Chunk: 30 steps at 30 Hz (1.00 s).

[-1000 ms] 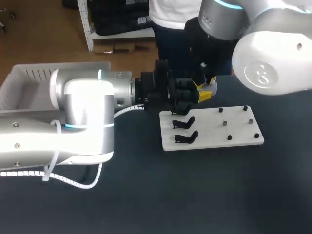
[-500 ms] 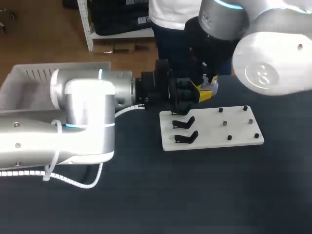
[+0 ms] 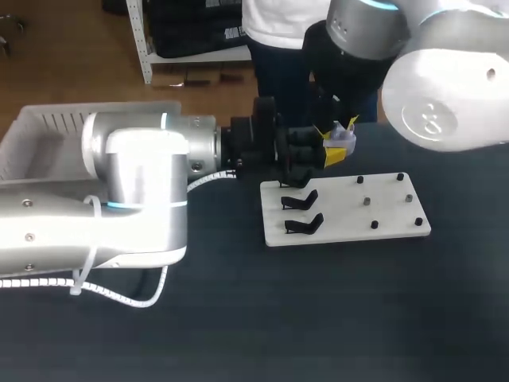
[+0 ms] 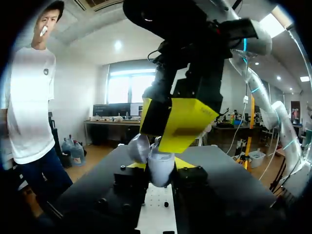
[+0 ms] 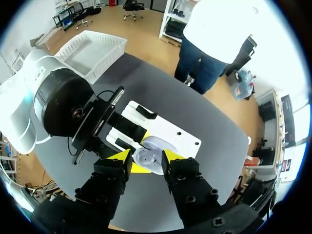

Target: Pick up each earbud case from the left stands, insert the matching earbuds, close the lid, and place the case in the box.

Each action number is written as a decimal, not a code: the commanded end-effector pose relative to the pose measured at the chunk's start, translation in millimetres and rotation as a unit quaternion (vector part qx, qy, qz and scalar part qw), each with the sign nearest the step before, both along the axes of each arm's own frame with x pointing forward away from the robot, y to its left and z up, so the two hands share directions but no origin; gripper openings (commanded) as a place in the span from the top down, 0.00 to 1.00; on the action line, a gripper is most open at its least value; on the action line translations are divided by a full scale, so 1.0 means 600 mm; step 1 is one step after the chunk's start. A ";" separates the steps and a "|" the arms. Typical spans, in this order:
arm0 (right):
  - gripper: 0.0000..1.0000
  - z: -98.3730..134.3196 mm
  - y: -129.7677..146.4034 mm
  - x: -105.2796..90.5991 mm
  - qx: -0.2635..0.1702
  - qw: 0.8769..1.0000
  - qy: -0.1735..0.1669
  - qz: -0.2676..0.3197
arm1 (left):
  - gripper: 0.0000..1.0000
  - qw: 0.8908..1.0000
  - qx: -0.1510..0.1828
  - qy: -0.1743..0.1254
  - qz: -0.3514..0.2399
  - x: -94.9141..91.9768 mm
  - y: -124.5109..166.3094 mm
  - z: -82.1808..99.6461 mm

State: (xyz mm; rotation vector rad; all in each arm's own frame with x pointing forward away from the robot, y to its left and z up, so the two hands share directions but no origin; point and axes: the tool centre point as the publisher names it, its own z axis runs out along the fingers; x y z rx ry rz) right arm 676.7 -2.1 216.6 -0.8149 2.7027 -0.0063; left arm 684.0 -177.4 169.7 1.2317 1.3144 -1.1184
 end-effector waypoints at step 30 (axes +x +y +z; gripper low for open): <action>0.58 -0.022 -0.060 0.117 0.073 0.989 -0.029 -0.122 | 1.00 1.000 -0.004 -0.003 0.004 -0.003 0.000 -0.003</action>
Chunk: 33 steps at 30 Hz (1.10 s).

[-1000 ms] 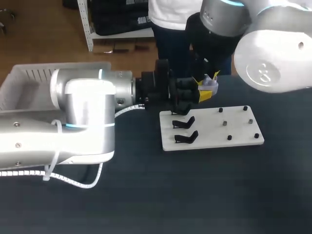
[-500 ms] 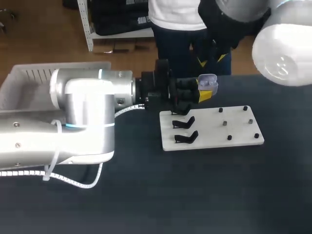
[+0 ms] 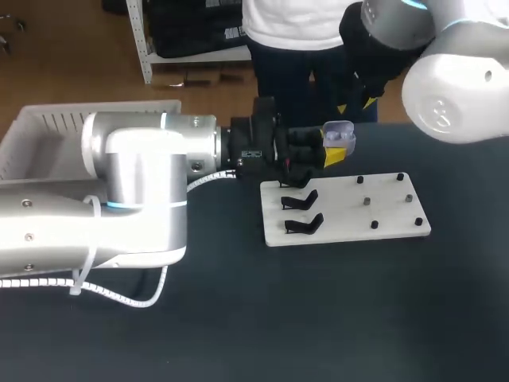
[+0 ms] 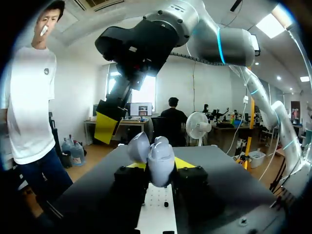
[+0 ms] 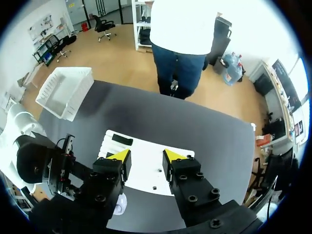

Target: Pick up each earbud case from the left stands, insert the matching earbuds, close the lid, and place the case in the box.

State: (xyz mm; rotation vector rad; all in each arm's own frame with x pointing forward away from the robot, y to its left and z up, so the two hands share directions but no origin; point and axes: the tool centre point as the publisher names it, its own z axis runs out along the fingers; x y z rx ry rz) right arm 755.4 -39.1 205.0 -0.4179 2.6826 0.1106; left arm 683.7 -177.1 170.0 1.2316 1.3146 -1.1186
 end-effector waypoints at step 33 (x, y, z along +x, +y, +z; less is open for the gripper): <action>0.00 0.049 -0.116 -0.154 0.094 0.986 -0.090 -0.101 | 1.00 0.999 -0.023 -0.034 0.027 0.013 0.059 0.037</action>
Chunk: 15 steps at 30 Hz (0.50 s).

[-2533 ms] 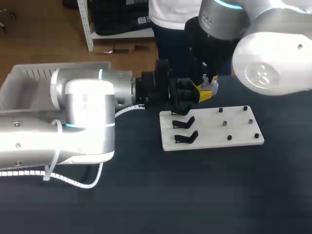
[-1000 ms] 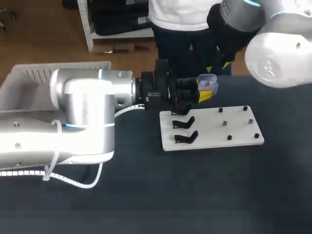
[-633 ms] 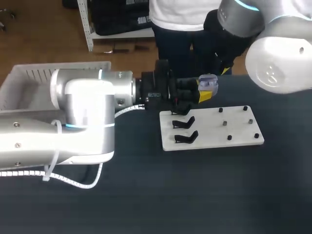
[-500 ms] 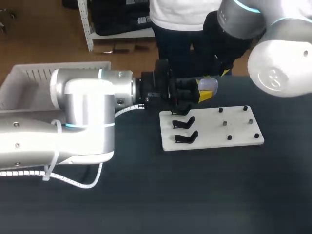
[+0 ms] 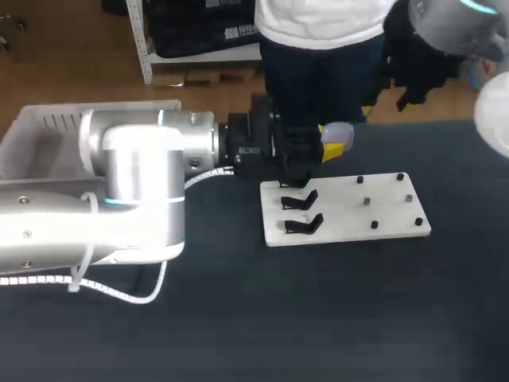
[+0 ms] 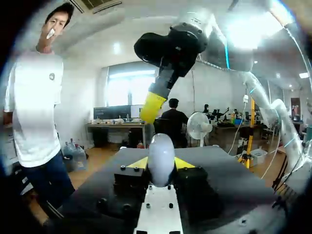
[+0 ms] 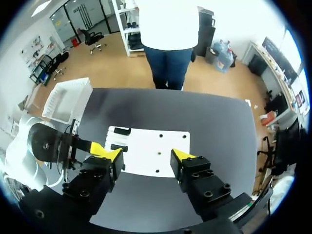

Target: Pick up each earbud case from the left stands, insert the matching earbuds, close the lid, and place the case in the box.

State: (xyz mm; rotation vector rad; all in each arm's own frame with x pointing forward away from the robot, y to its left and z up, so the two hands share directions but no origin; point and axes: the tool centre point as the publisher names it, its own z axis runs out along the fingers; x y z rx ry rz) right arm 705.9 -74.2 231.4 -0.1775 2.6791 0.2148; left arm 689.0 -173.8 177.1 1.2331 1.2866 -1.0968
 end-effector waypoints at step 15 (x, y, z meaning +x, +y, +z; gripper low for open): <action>0.00 -0.006 -0.078 -0.095 0.043 0.993 -0.094 -0.047 | 1.00 0.985 0.044 -0.062 0.155 0.116 0.389 0.028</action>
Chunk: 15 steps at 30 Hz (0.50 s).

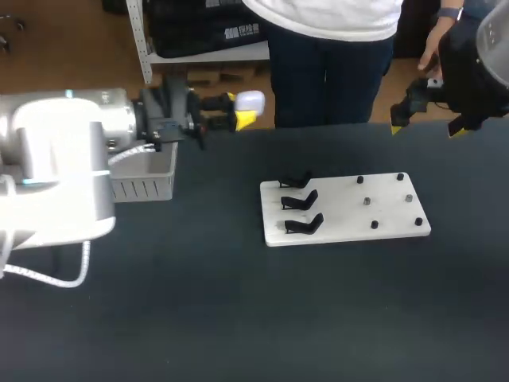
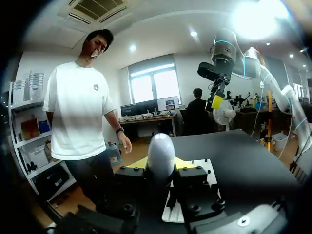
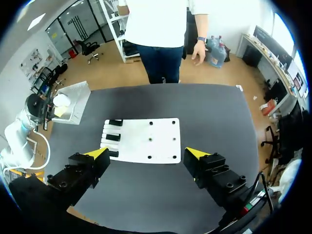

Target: Pick up each earbud case from the left stands, insert the matching earbuds, close the lid, and place the case in the box.

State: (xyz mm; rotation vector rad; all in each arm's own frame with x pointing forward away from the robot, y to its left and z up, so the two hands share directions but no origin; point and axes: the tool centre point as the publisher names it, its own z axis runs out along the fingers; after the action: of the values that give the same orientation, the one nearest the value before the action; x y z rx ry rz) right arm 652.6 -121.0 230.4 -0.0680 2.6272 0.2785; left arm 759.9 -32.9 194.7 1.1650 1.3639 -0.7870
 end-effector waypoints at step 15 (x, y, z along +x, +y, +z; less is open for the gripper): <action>0.00 -0.005 0.000 -0.006 0.007 0.997 -0.073 -0.016 | 1.00 0.987 0.030 0.067 0.144 0.140 0.354 -0.117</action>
State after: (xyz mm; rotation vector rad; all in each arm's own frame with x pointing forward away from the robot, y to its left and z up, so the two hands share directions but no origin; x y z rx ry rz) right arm 652.2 -120.1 229.7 -0.0543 2.5448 0.2732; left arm 826.5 170.8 143.1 0.9460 1.6250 -0.6123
